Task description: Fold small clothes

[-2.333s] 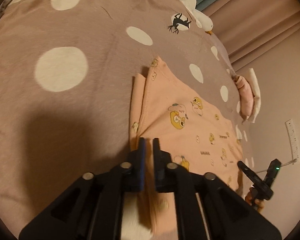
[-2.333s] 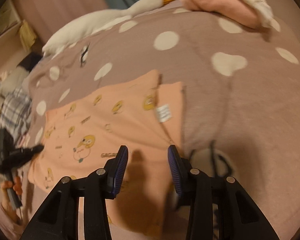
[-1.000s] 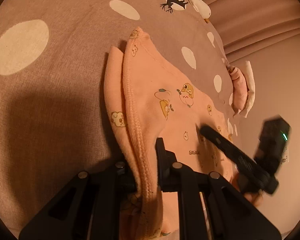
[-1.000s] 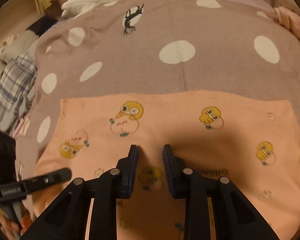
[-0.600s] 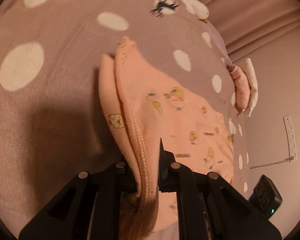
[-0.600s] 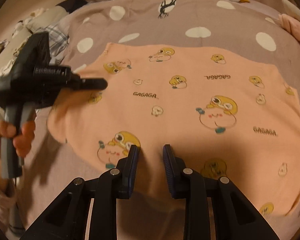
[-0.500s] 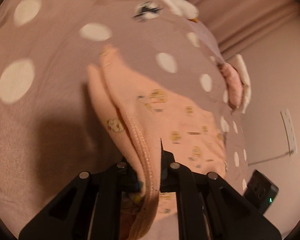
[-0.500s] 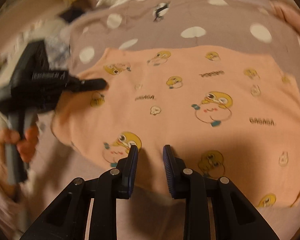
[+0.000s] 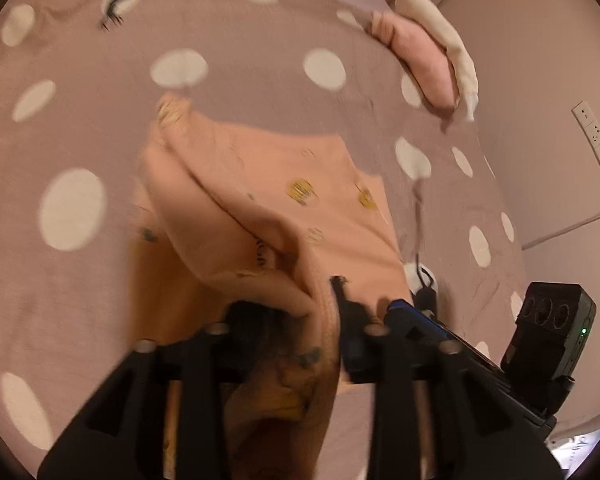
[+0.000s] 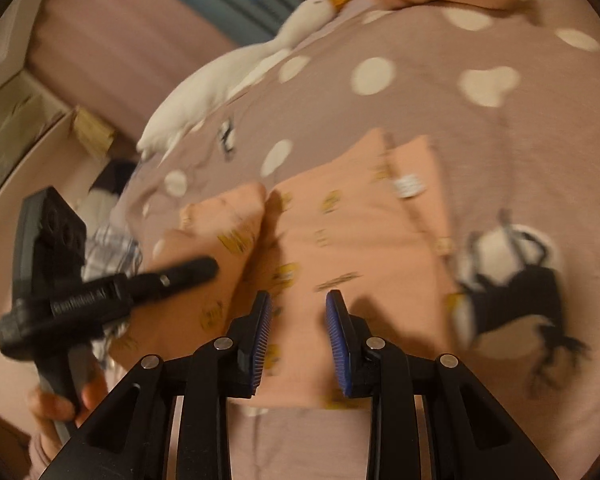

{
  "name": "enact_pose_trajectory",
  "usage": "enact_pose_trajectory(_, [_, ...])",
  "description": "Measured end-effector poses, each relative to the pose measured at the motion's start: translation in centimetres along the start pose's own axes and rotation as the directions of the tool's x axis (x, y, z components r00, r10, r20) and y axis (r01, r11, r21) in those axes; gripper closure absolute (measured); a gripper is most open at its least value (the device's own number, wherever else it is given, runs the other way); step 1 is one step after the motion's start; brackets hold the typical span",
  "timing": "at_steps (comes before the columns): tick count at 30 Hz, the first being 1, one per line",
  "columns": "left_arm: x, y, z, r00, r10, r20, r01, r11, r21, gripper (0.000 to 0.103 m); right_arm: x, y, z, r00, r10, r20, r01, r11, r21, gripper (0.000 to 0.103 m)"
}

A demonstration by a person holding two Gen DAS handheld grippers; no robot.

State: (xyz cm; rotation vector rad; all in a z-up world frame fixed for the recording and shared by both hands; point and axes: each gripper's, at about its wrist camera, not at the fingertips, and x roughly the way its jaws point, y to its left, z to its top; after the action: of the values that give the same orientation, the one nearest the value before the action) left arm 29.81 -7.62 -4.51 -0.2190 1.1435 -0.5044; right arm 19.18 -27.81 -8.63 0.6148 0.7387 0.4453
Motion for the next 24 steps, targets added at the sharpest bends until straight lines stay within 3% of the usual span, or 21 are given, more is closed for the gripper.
enact_pose_trajectory(4, [0.5,-0.4,-0.2,0.995,-0.096,-0.025,0.096,0.995,-0.013,0.061,-0.4,-1.6,0.2,1.0,0.0,-0.003,0.0,0.999,0.041,0.07])
enact_pose_trajectory(9, [-1.3,0.6,-0.4,0.995,-0.092,0.028,0.092,0.996,-0.007,0.059,-0.3,-1.6,0.0,0.999,0.037,-0.007,-0.036,0.998,0.057,0.069])
enact_pose_trajectory(13, [-3.3,3.5,-1.7,0.992,-0.098,0.082,0.103,0.993,-0.062,0.054,1.0,-0.4,0.2,0.997,0.057,-0.045,-0.055,0.998,0.044,0.052])
enact_pose_trajectory(21, [-6.1,9.3,-5.7,0.986,-0.105,0.13,0.126,0.978,-0.166,0.054,5.0,1.5,1.8,0.992,0.022,-0.124,-0.021,1.0,0.006,0.052])
enact_pose_trajectory(24, [-6.5,10.8,-6.8,0.988,-0.081,0.131,0.105,0.976,-0.19,0.054,6.7,1.7,2.3,0.989,-0.028,-0.143,0.027,1.0,-0.008,0.052])
